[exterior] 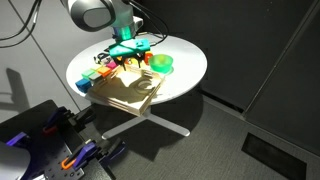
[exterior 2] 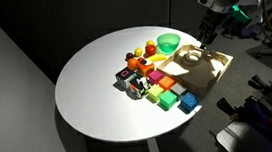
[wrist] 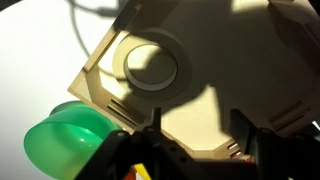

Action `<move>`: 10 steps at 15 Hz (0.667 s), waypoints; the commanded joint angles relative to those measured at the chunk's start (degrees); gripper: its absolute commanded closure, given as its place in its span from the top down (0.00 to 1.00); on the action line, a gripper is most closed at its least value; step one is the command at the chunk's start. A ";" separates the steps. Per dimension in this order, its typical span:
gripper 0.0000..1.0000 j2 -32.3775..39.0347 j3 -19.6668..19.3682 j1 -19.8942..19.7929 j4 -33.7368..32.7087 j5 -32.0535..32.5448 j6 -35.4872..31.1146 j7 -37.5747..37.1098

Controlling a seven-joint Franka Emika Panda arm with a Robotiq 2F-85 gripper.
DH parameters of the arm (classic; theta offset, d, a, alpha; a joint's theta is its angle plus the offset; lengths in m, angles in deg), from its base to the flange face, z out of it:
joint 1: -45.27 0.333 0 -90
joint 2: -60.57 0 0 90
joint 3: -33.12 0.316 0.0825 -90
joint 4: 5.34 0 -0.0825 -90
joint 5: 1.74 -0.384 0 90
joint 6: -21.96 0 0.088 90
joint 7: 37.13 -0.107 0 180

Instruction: Put the seal tape in the box

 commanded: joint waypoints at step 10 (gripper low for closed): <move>1.00 -16.31 -9.66 9.78 8.19 1.80 3.56 -12.90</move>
